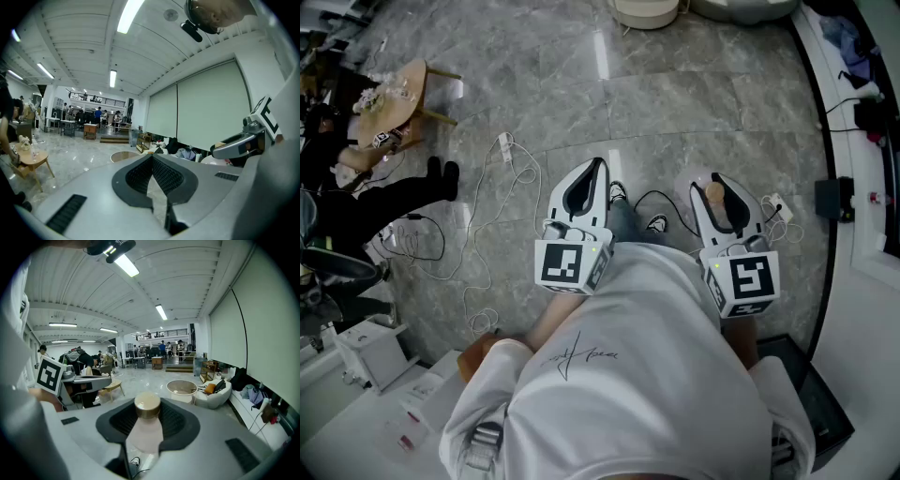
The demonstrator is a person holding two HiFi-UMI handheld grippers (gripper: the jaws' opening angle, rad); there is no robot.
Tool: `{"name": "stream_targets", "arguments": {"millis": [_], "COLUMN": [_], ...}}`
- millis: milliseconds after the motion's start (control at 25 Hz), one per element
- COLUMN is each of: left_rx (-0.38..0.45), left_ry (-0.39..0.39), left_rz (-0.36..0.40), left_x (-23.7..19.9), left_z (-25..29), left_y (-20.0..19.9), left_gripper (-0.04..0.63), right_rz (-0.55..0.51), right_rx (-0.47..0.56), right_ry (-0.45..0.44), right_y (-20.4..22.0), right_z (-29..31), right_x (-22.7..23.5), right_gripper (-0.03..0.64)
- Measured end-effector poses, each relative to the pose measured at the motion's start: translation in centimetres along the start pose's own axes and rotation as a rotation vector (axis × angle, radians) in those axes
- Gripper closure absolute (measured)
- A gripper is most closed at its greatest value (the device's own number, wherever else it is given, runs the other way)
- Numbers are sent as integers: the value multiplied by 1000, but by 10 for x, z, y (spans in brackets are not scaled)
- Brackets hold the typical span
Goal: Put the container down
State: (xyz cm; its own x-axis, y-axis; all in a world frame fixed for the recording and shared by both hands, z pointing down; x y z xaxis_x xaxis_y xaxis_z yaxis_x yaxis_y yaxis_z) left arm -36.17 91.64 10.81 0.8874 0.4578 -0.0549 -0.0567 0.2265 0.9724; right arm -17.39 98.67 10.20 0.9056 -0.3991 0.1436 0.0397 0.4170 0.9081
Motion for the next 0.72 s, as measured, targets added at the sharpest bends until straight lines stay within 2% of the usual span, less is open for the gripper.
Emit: {"name": "stream_targets", "arguments": {"millis": [400, 720], "left_rx": [0, -2], "left_ry": [0, 42], "left_rz": [0, -14], "left_x": [13, 9], "left_z": [-7, 30], "left_y": [0, -5], "left_gripper": [578, 578], "right_rz": [-18, 4], "right_rx": [-9, -24], "right_ry": [-6, 0], "right_y": [4, -8], "right_z": [-12, 10], "right_x": [-1, 22], "right_gripper": [474, 474]}}
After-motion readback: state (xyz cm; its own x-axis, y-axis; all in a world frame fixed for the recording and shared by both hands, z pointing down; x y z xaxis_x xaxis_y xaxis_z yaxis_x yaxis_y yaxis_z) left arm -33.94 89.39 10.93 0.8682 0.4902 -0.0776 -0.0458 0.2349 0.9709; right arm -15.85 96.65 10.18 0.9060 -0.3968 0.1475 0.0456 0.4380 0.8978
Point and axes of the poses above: the fingertips, and each gripper's own axes: z forward along the fingers, x to its right, y out of its underside, the point moved 5 cm from there along -z, backward along the fingers, and after that the axes turned 11 degrees about -y, right-handed, at the moved point
